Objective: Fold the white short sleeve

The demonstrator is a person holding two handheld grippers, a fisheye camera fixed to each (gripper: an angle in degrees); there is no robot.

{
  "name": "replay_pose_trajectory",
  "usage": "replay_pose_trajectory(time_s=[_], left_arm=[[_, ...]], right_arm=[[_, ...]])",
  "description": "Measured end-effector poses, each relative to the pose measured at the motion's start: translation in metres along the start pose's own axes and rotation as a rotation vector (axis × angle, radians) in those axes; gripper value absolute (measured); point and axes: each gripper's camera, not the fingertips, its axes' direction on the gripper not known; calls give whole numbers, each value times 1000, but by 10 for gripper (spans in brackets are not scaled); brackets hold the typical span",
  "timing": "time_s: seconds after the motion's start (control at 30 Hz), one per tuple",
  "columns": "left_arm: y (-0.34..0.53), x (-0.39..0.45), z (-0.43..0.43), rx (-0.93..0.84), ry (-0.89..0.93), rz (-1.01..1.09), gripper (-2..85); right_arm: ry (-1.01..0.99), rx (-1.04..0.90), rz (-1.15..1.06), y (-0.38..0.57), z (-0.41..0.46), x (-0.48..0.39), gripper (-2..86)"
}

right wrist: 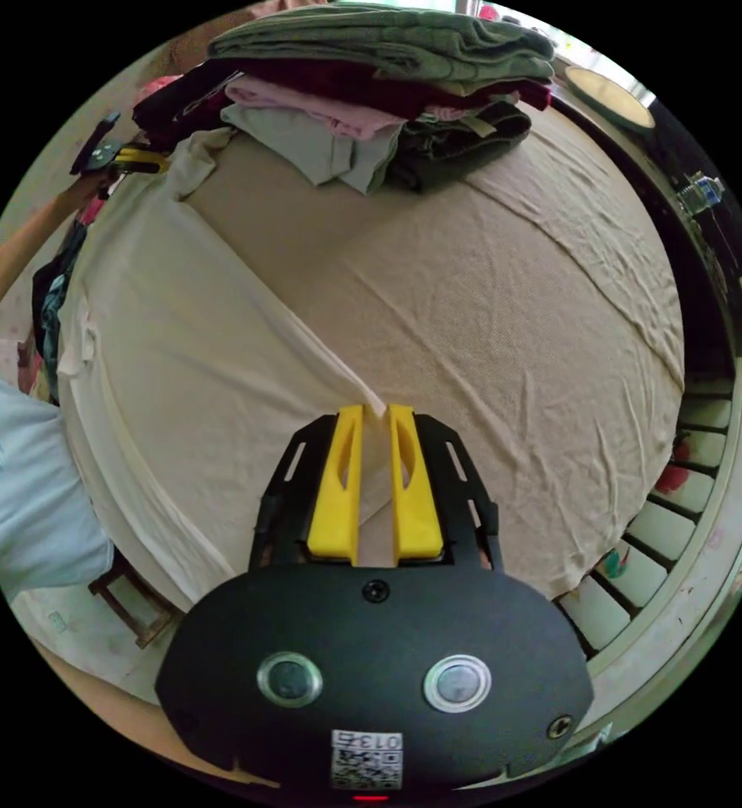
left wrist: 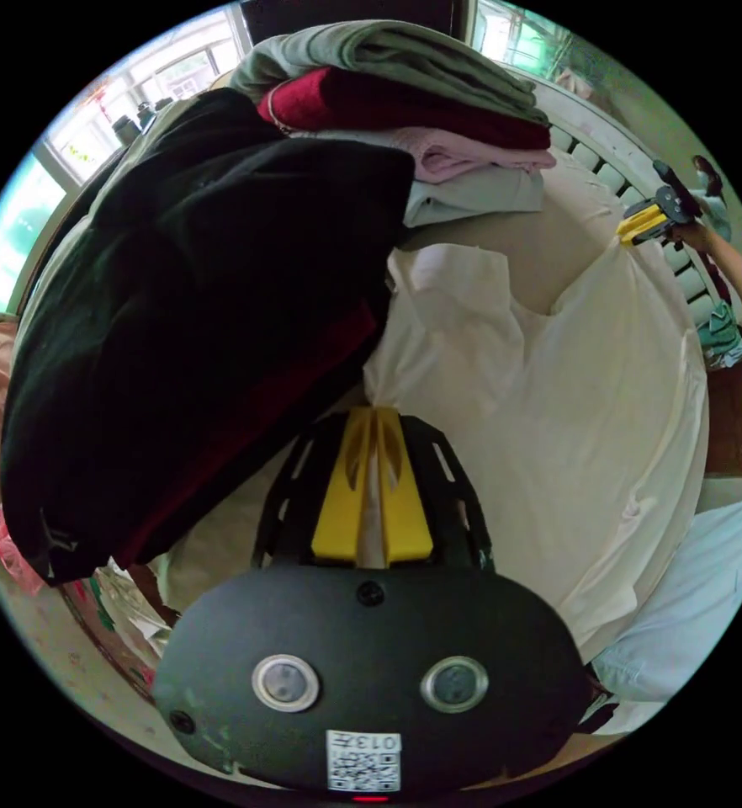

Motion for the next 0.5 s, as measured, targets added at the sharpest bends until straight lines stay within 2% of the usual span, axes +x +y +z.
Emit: replay_pose_trajectory(time_s=[0.13, 0.33, 0.5], left_arm=[[8, 1, -12, 48, -15, -24, 1], [60, 36, -78, 289, -109, 77, -1], [123, 90, -111, 346, -185, 128, -1]], right_arm=[[39, -26, -33, -8, -7, -20, 13], [396, 95, -133, 14, -42, -108, 6], [576, 211, -59, 64, -59, -191, 5]])
